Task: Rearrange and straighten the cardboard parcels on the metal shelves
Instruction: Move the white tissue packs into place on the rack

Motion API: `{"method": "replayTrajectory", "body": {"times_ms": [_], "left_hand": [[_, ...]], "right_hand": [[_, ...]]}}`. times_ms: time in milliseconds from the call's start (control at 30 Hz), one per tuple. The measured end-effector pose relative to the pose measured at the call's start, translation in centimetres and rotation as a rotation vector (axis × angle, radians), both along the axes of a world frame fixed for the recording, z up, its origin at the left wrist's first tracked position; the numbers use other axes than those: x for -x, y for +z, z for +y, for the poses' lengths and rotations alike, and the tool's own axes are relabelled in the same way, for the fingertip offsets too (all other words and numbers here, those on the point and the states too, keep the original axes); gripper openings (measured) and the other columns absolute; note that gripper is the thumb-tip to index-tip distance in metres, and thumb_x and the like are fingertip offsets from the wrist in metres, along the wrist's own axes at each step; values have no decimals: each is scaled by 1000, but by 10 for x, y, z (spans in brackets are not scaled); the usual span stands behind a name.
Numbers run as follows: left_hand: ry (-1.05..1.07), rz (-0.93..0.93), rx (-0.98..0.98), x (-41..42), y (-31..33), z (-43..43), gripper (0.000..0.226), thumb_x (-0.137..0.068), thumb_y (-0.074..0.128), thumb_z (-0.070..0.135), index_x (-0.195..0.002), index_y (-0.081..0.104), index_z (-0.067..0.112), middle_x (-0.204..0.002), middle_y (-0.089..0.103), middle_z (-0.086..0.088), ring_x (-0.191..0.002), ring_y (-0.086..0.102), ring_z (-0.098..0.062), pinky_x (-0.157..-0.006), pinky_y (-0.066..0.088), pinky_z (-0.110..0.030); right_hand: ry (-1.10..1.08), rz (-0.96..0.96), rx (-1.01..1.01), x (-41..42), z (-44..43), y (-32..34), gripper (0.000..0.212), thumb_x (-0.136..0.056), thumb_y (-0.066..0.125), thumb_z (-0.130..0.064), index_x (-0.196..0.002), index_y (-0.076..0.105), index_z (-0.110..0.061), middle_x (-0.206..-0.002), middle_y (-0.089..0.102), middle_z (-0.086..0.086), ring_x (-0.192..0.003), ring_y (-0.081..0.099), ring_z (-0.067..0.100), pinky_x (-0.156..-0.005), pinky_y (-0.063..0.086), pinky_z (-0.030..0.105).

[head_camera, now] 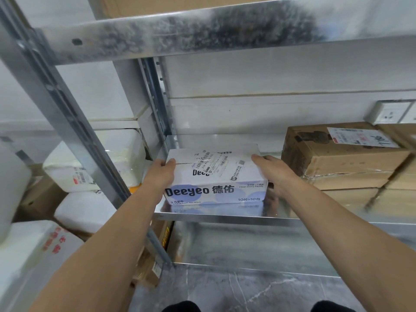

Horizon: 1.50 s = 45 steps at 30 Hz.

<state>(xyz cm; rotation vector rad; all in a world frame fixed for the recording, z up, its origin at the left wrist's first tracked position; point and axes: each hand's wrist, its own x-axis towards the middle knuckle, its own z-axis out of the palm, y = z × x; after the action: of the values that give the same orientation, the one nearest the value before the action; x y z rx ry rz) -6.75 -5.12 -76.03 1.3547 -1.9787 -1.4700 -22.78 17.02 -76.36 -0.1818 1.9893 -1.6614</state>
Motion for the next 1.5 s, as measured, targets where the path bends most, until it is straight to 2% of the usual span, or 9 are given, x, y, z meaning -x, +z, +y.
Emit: {"method": "replayTrajectory", "body": {"times_ms": [133,233,367,467,667,800,967,1167,1500], "left_hand": [[23,82,-66,-3,4,6,30,-103,47,44,-112,48,16,-94,61,-3,-82,60,-20,-72,48,-34],[29,206,-141,-8,7,6,56,-89,56,55,-127,49,15,-108,64,-6,-100,64,-26,-94,53,-44],[61,280,-200,-12,10,4,48,-96,50,55,-131,52,22,-119,67,-7,-105,66,-28,-93,55,-46],[83,348,-199,-12,9,3,41,-103,47,50,-131,54,21,-118,67,-5,-99,65,-23,-76,51,-36],[108,419,-255,-16,13,8,39,-102,45,55,-129,58,30,-115,69,3,-101,63,-17,-82,50,-37],[89,431,-280,-17,15,10,38,-100,51,54,-126,64,30,-114,73,2,-99,68,-20,-80,51,-36],[56,383,-271,-15,14,4,28,-100,59,43,-121,66,26,-114,74,-4,-94,69,-25,-86,53,-40],[45,379,-229,-10,14,3,28,-98,63,27,-125,63,19,-108,74,-6,-83,68,-23,-71,54,-33],[18,367,-183,-2,14,-1,16,-100,60,23,-115,66,18,-98,74,-4,-79,68,-24,-69,53,-33]], "right_hand": [[-2,-10,52,-2,2,2,17,-104,57,-32,-112,61,-18,-98,72,1,-87,69,20,-71,55,29],[-14,-24,112,-5,4,7,16,-104,55,-29,-113,61,-17,-98,72,3,-77,71,16,-53,54,22],[-54,-51,189,-7,4,13,35,-102,54,-40,-129,61,-18,-105,72,2,-91,70,20,-76,57,35],[-76,-102,253,-8,4,17,32,-102,55,-45,-121,64,-20,-99,69,0,-90,66,18,-77,54,34],[-112,-183,274,-9,5,22,38,-103,50,-53,-108,66,-20,-109,72,7,-95,65,22,-84,55,39],[-82,-225,284,-10,7,23,37,-102,53,-54,-107,68,-20,-100,73,7,-84,65,23,-49,52,26],[-29,-147,262,-6,2,21,28,-100,61,-44,-103,72,-19,-80,78,0,-86,70,23,-67,54,34],[-4,-90,199,-5,-4,19,38,-96,69,-37,-124,62,-12,-111,75,8,-97,72,27,-70,57,37],[31,52,66,1,-15,17,25,-92,72,-30,-108,57,-20,-113,72,8,-99,72,27,-94,59,50]]}}
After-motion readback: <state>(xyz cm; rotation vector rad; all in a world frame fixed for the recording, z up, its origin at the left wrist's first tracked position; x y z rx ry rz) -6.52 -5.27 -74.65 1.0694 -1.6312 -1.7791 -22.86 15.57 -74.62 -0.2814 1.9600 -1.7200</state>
